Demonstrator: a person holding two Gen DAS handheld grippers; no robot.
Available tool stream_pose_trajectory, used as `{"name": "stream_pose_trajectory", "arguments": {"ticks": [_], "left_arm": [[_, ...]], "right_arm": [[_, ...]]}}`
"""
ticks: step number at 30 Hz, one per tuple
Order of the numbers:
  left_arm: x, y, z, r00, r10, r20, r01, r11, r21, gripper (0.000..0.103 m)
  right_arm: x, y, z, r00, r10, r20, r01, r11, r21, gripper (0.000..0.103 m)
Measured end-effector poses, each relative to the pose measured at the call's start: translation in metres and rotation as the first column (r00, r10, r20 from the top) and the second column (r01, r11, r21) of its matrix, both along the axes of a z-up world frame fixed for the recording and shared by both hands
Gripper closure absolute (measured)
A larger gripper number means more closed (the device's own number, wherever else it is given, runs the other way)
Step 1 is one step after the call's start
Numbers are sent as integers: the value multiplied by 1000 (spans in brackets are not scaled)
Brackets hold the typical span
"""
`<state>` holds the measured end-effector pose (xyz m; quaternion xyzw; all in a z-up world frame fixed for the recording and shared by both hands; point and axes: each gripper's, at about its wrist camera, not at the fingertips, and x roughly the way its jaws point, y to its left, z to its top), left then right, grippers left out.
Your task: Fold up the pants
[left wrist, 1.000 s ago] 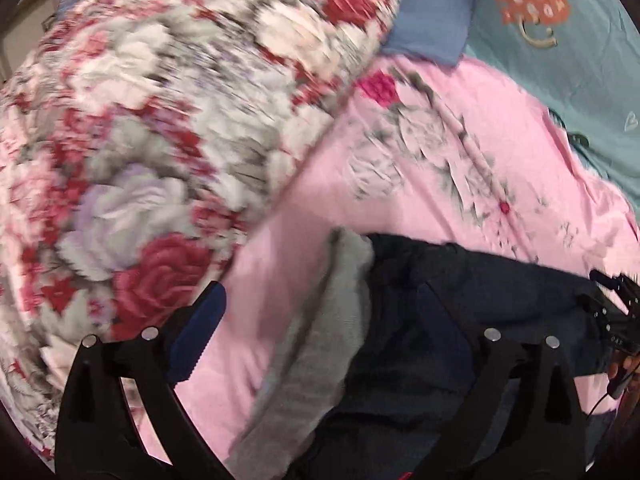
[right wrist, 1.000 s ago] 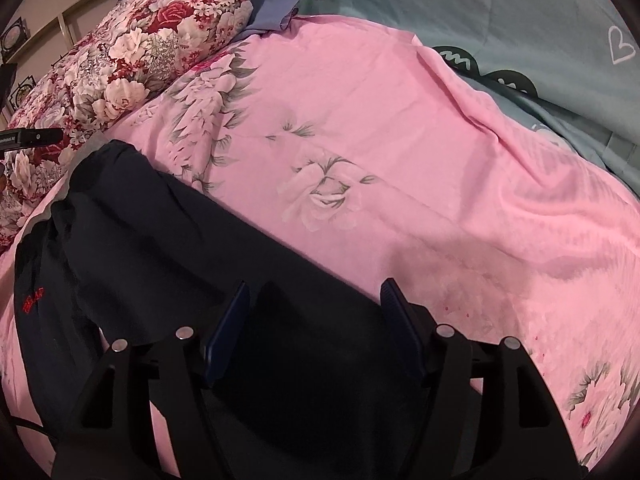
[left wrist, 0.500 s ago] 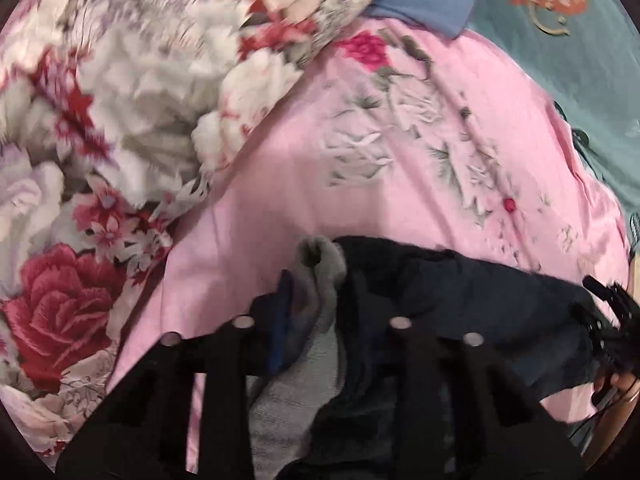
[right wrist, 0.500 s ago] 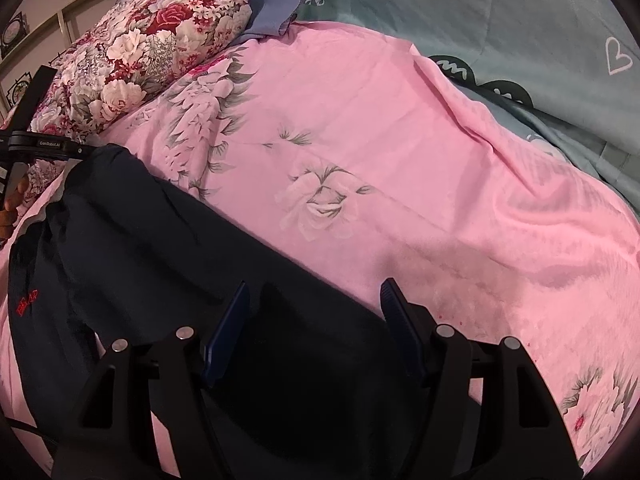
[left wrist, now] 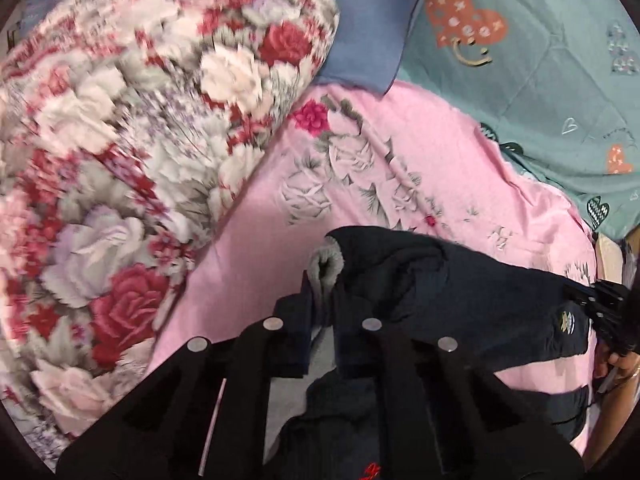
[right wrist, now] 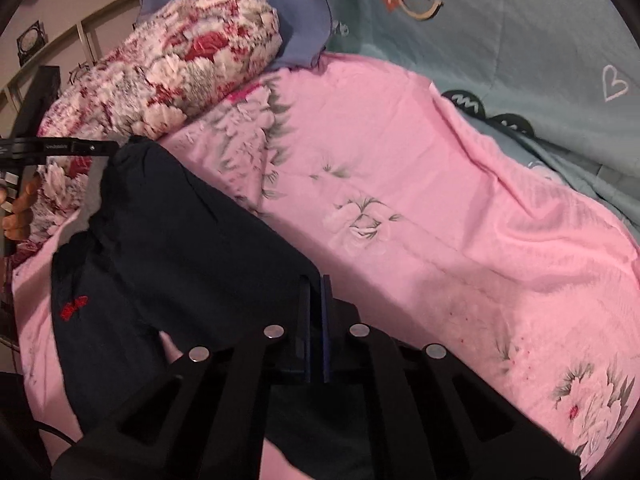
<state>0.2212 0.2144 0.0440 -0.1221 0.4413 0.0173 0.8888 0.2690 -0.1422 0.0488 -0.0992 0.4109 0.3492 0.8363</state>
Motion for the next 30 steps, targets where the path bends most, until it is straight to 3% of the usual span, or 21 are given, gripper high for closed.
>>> {"name": "stream_pose_trajectory", "arguments": {"ticks": [5, 12, 15, 16, 17, 19, 21, 23, 26, 30], "left_arm": [[-41, -5, 21, 997, -50, 65, 51, 999, -6, 95], [-113, 5, 10, 994, -65, 92, 66, 998, -6, 93], [-133, 15, -10, 998, -8, 59, 7, 1000, 18, 82], [-135, 18, -16, 999, 15, 44, -15, 1000, 19, 66], [-138, 21, -23, 999, 39, 24, -40, 999, 24, 43], [-143, 32, -37, 993, 115, -18, -114, 993, 39, 19], [-150, 44, -42, 983, 184, -25, -183, 983, 17, 19], [-155, 54, -44, 976, 214, -48, -215, 976, -20, 16], [-161, 55, -43, 973, 222, -68, -226, 973, -52, 16], [-157, 30, -38, 985, 146, -96, -149, 988, -31, 16]], "right_arm": [[-89, -8, 28, 995, 13, 96, -13, 1000, 3, 99], [-178, -1, -1, 999, 43, 0, -43, 997, 58, 99], [-195, 8, -32, 996, 37, -79, -33, 998, 47, 99], [-196, 11, -45, 994, 24, -109, -20, 999, 40, 98], [-198, 13, -54, 991, 19, -135, -15, 999, 29, 98], [-202, 18, -68, 988, 10, -155, -10, 1000, 4, 94], [-206, 17, -69, 988, 1, -156, 1, 1000, 13, 88], [-209, 12, -62, 985, 17, -171, -4, 997, 73, 63], [-213, -2, -49, 992, -9, -124, 23, 993, 112, 59], [-210, -30, -38, 990, -112, -87, 124, 981, 151, 59]]}}
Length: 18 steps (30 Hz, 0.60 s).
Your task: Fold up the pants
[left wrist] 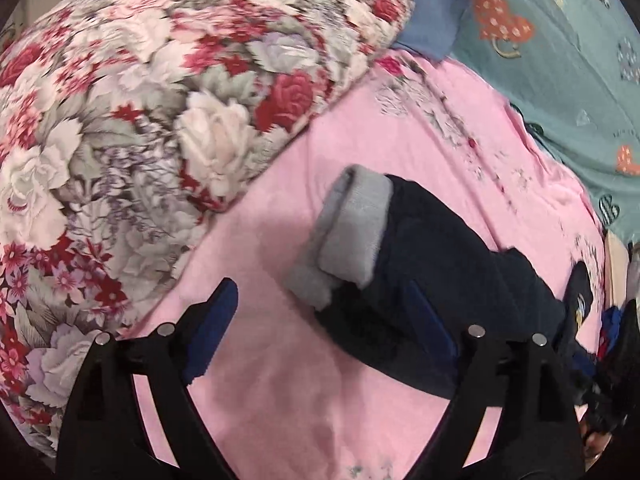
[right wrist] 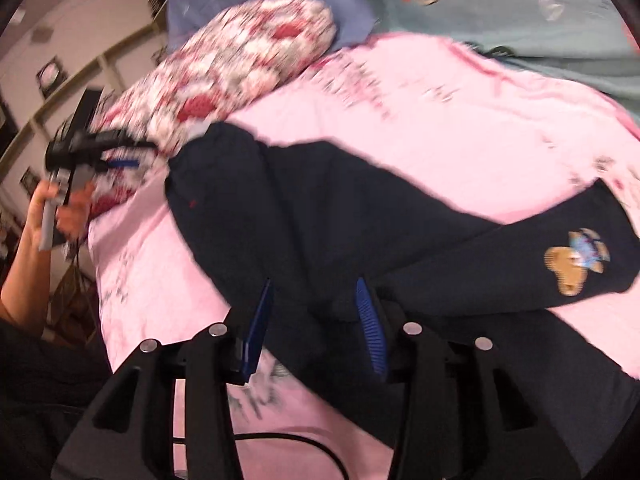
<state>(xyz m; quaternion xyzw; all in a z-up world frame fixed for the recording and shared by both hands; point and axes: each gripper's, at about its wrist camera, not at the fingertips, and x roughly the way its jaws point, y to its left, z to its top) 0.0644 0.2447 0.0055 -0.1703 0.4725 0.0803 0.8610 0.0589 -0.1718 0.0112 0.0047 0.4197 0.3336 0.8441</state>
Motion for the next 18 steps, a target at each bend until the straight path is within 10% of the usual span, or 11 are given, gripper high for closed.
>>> {"name": "stream_pose_trajectory", "arguments": {"ticks": [8, 18], "left_arm": [[25, -17, -25, 992, -11, -124, 3, 998, -69, 33], [42, -15, -23, 988, 7, -153, -31, 988, -152, 46]], "right_arm": [[18, -51, 8, 971, -231, 55, 232, 973, -9, 52], [23, -73, 2, 965, -256, 52, 256, 967, 21, 52]]}}
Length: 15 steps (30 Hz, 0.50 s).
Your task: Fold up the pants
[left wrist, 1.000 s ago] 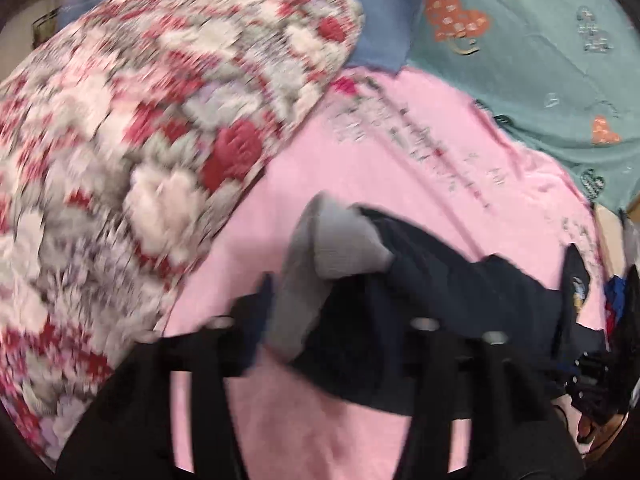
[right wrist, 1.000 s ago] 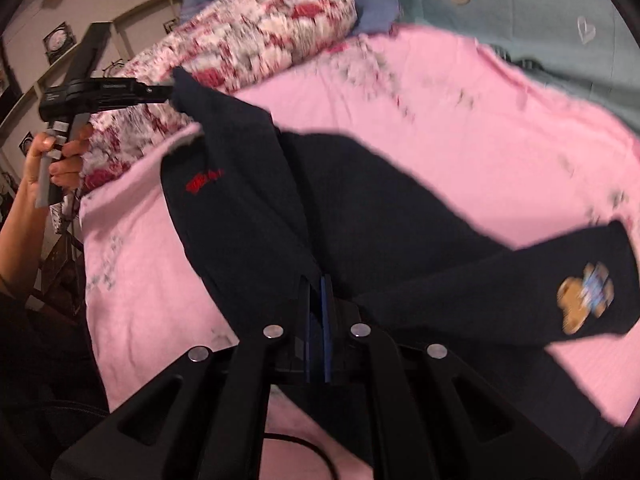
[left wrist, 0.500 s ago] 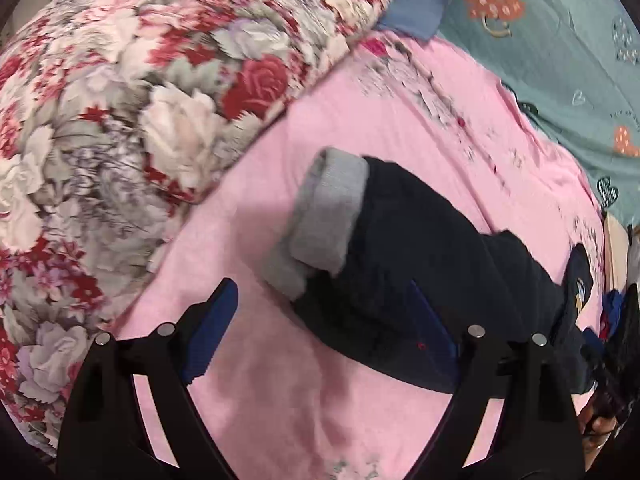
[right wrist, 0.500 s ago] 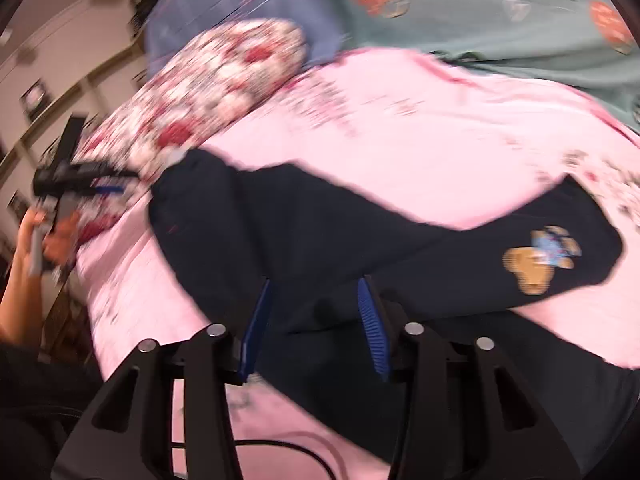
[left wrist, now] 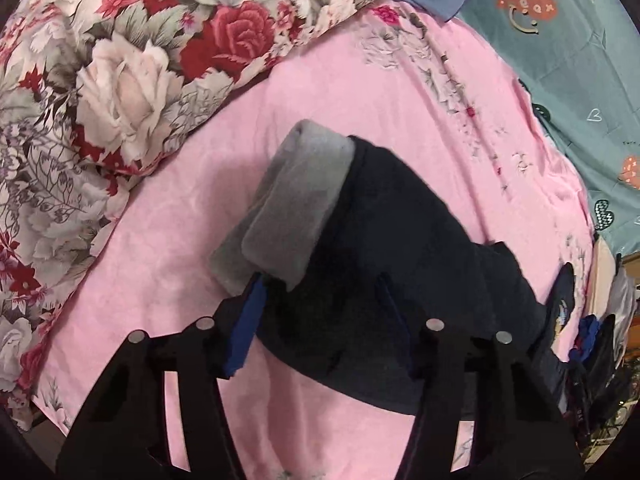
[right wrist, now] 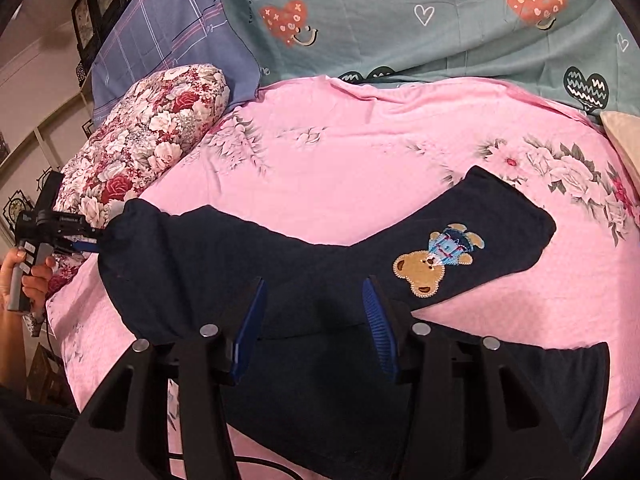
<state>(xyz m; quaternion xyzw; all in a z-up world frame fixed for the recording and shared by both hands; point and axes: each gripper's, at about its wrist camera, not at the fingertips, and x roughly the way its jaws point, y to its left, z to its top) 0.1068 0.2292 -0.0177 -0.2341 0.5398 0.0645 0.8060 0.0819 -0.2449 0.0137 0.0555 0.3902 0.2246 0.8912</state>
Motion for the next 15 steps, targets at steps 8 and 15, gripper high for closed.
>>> {"name": "stream_pose_trajectory", "arguments": {"ticks": [8, 15], "left_arm": [[7, 2, -22, 997, 26, -72, -31, 997, -70, 44], [1, 0, -4, 997, 73, -13, -74, 994, -81, 59]], "right_arm": [[0, 2, 3, 1000, 18, 6, -18, 1000, 12, 52], [-2, 5, 6, 1000, 18, 8, -18, 1000, -3, 52]]}}
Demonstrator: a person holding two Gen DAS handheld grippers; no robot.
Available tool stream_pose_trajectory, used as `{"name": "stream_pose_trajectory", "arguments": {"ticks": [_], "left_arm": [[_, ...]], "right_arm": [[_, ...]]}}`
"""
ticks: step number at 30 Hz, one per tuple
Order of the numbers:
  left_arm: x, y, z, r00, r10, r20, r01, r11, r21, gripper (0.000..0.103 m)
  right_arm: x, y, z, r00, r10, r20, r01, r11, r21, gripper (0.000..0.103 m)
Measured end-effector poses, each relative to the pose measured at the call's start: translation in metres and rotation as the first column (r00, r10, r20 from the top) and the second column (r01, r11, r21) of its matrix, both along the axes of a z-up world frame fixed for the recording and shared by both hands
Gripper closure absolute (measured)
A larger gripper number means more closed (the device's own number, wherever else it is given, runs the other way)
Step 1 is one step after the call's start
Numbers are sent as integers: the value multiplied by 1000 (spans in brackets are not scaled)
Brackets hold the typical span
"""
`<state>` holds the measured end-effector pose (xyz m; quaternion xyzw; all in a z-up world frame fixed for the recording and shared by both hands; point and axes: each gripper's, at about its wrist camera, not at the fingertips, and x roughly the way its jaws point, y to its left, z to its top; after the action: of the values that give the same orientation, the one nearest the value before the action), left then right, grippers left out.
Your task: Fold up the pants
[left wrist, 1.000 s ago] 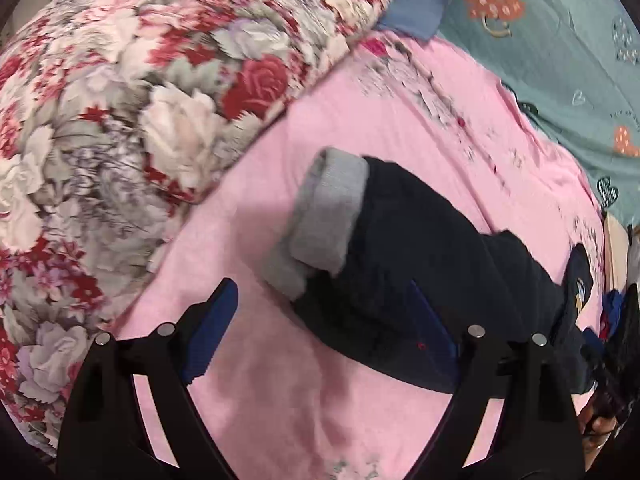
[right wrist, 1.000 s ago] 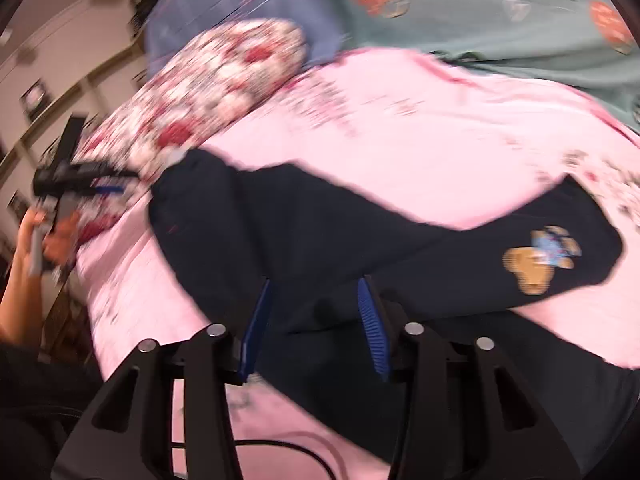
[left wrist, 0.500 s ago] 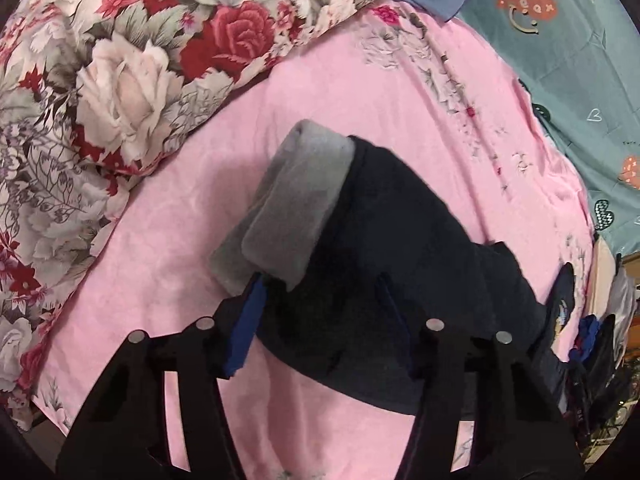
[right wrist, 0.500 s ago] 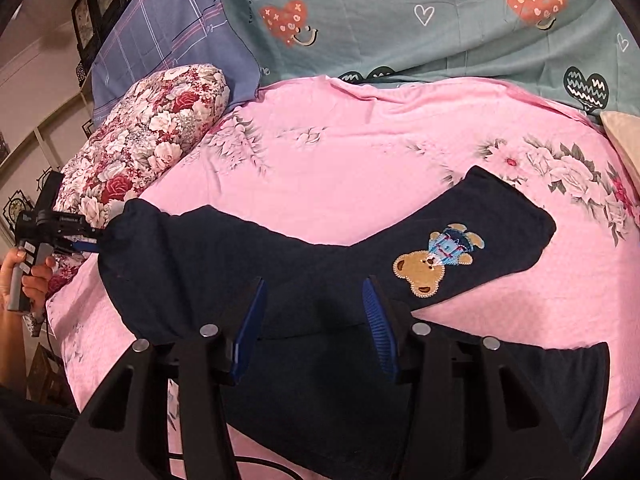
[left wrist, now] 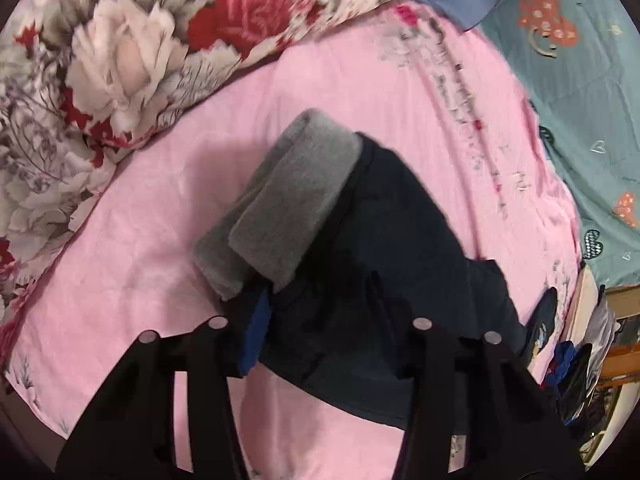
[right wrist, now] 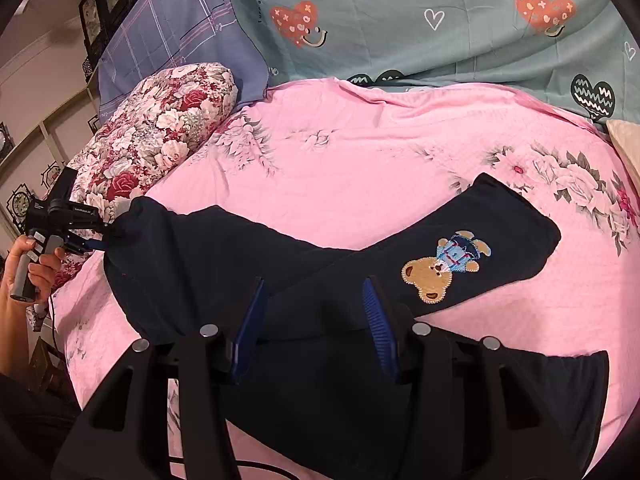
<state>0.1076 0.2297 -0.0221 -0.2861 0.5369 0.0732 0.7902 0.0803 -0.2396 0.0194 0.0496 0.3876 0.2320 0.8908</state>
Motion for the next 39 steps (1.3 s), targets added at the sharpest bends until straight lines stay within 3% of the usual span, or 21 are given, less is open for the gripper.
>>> {"name": "stream_pose_trajectory", "arguments": {"ticks": [4, 7, 10, 12, 13, 16, 22, 25, 28, 30, 31, 35, 39], "left_arm": [[-4, -8, 22, 998, -25, 52, 22, 998, 57, 58], [3, -9, 11, 999, -29, 25, 28, 999, 21, 46], [7, -6, -6, 1000, -14, -4, 14, 1000, -17, 47], [9, -3, -13, 1000, 0, -12, -1, 999, -40, 63], [10, -1, -16, 1000, 0, -22, -1, 999, -51, 77], [7, 1, -15, 1000, 18, -26, -20, 998, -62, 81], [-23, -12, 29, 998, -25, 53, 22, 998, 66, 85], [-39, -13, 41, 996, -62, 64, 56, 994, 89, 85], [-36, -9, 16, 998, -53, -17, 55, 990, 134, 76], [-28, -2, -13, 995, -21, -102, 39, 982, 184, 62], [-28, 3, -23, 992, -1, -124, 24, 983, 183, 45], [-36, 12, -16, 995, 40, -88, -24, 983, 182, 33], [-45, 11, 17, 999, 34, 15, -36, 980, 194, 33]], "right_arm": [[-1, 8, -1, 1000, 17, -6, -17, 1000, -17, 52], [-1, 15, 0, 1000, 30, -3, -30, 999, -18, 52], [-3, 21, 2, 999, 39, 4, -39, 999, -24, 52], [-6, 24, 3, 999, 48, 10, -48, 998, -36, 52], [-8, 25, 4, 998, 53, 13, -53, 997, -49, 52], [-9, 24, 6, 998, 56, 18, -55, 996, -67, 52], [-6, 21, 6, 999, 41, 12, -41, 998, -45, 51], [-6, 24, 8, 998, 57, 19, -56, 998, -41, 51], [-5, 29, 6, 997, 75, 17, -75, 996, -42, 51], [-2, 32, 3, 998, 65, 0, -65, 996, -54, 51], [2, 32, 0, 999, 46, -19, -47, 996, -72, 51], [13, 15, -5, 994, -84, -74, 76, 991, -113, 51], [32, -30, 6, 966, -247, -74, 242, 968, -71, 51]]}}
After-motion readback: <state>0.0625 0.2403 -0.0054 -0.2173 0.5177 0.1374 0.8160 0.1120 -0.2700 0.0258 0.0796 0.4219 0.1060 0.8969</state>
